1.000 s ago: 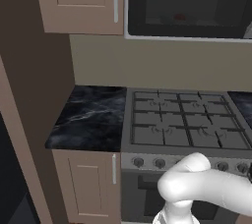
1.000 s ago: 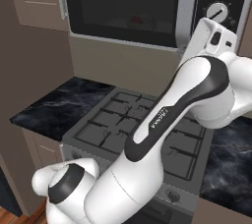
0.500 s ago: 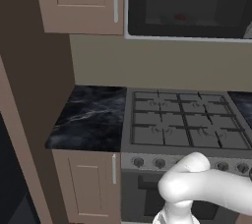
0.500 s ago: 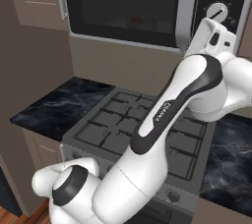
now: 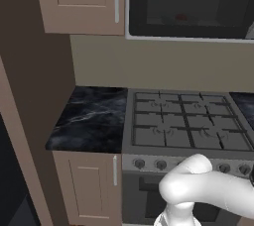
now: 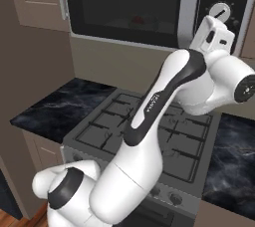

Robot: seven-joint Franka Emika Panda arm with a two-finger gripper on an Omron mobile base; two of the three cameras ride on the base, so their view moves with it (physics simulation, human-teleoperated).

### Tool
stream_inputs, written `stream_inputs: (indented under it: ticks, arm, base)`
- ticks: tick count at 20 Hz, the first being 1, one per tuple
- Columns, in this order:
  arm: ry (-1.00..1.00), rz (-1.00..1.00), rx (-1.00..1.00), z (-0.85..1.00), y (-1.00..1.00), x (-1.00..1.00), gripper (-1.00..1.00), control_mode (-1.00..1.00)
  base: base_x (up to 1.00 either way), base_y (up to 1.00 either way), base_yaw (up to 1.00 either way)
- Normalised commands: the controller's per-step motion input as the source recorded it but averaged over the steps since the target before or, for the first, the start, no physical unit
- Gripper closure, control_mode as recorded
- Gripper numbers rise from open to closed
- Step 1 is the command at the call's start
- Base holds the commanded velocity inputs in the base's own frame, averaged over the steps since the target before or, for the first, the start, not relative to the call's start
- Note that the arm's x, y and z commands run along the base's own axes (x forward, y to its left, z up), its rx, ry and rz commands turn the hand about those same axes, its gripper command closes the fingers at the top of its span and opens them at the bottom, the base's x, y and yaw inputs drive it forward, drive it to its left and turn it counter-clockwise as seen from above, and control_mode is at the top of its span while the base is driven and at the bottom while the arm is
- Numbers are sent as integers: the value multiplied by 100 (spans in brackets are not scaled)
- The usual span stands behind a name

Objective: Place the tupperware containing the steak and tomato meal in the microwave. Close the microwave door and press the start button to reheat the meal.

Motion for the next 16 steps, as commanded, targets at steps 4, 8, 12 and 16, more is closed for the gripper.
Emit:
stream_inputs:
  ticks: [4,8,12,16]
  arm:
    - [0,-7,0,0,-27,27,100,-100]
    - [0,-4,0,1,-33,19,100,-100]
    - [0,-3,0,0,-29,17,100,-100]
    - [0,-1,0,0,-13,17,100,-100]
  base:
    - [0,0,0]
    - [0,0,0]
    - [0,0,0]
    - [0,0,0]
